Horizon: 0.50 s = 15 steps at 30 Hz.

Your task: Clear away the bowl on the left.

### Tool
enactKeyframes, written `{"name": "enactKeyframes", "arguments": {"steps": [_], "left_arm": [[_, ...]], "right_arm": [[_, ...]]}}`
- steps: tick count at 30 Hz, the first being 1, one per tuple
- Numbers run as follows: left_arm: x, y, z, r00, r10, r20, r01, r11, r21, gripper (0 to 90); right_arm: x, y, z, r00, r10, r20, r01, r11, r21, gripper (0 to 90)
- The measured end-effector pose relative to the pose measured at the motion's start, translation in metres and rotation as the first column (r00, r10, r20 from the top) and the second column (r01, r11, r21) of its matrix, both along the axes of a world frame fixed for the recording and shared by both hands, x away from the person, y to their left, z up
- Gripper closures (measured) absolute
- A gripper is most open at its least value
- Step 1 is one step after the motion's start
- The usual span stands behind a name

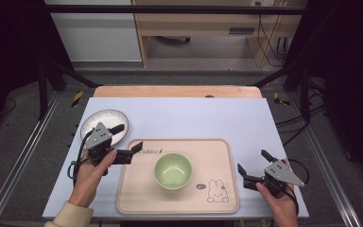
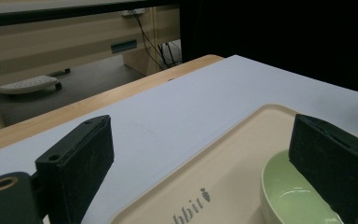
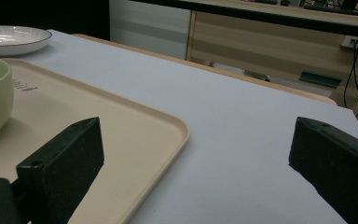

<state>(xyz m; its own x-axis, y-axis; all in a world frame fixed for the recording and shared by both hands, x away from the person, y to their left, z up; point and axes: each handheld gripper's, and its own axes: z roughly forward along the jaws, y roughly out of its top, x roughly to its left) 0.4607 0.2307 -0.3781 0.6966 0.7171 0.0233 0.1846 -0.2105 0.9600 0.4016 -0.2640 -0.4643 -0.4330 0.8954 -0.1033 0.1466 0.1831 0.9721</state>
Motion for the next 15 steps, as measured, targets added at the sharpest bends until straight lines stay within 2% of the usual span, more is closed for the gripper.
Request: {"name": "enactKeyframes", "arguments": {"steps": [7,15], "left_arm": [[0.000,0.014,-0.004,0.9993,0.037,0.005,-0.037,0.9993,0.001,6.6],[0.000,0.030,-0.014,0.9972,0.075,-0.001,-0.075,0.9972,0.002,6.6]], "right_arm": [[0.000,0.000,0.000,1.0000,0.000,0.000,0.000,1.0000,-0.001,3.3],[0.000,0.001,0.000,1.0000,0.001,0.001,-0.001,1.0000,-0.003,3.3]]}}
